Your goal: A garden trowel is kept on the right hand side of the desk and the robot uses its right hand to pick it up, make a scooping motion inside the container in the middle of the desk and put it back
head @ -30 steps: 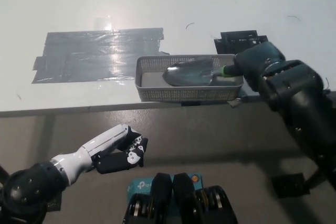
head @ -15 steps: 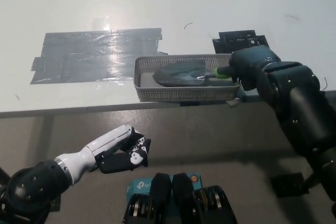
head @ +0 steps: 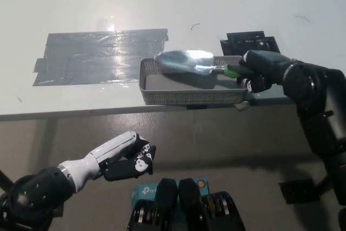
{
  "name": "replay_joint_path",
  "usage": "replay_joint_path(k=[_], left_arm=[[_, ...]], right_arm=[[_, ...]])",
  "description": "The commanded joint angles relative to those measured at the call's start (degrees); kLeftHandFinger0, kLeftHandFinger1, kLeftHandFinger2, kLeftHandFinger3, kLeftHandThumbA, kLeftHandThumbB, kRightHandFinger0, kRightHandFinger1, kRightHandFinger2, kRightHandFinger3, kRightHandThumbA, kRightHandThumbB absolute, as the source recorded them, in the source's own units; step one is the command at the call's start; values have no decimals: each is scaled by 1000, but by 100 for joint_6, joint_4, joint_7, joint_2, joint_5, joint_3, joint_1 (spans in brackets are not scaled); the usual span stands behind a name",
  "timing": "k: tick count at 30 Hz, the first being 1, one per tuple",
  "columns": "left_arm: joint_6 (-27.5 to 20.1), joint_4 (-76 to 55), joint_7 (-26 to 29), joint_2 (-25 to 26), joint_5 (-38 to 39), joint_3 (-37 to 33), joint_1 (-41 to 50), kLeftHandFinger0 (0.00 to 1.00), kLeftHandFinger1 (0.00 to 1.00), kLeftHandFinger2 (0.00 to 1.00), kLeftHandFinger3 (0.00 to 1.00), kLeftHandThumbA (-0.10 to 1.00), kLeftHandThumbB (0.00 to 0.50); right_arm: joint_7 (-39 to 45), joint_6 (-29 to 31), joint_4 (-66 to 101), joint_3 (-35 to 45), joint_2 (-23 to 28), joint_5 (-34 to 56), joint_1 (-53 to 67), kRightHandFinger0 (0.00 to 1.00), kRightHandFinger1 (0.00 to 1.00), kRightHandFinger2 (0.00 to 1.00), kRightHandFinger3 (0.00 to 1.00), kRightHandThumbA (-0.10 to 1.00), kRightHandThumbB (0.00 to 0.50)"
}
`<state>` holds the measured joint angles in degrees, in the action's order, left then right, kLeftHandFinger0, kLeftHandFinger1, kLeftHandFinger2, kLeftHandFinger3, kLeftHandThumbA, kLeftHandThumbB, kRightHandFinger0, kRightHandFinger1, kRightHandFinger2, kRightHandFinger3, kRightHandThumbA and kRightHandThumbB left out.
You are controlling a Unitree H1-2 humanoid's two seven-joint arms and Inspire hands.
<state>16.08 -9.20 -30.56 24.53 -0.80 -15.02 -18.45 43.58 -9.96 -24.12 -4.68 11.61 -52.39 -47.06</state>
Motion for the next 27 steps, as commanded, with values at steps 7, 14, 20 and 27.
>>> replay_joint_path(k=[7,14,20,27], left_arm=[[69,-172,-57,19,-43,-45,7,177,249,355,437,-79,500],[130,-214,-105,73,-14,-17,34,190,271,372,453,-100,487],[178,-240,-94,115,-7,32,83,190,272,376,446,-97,496],[147,-266,-88,132,-11,45,148,176,262,368,441,-100,500]], right_arm=[[112,-697,-187,1826,-735,3065,-17,0,1,359,281,-100,151],[249,-960,163,1890,-345,3041,-636,0,80,430,294,-100,112],[370,-961,-11,1769,313,3089,-1375,0,106,445,298,-100,123],[366,-719,-144,1434,1087,3224,-1692,0,165,421,266,-100,189]])
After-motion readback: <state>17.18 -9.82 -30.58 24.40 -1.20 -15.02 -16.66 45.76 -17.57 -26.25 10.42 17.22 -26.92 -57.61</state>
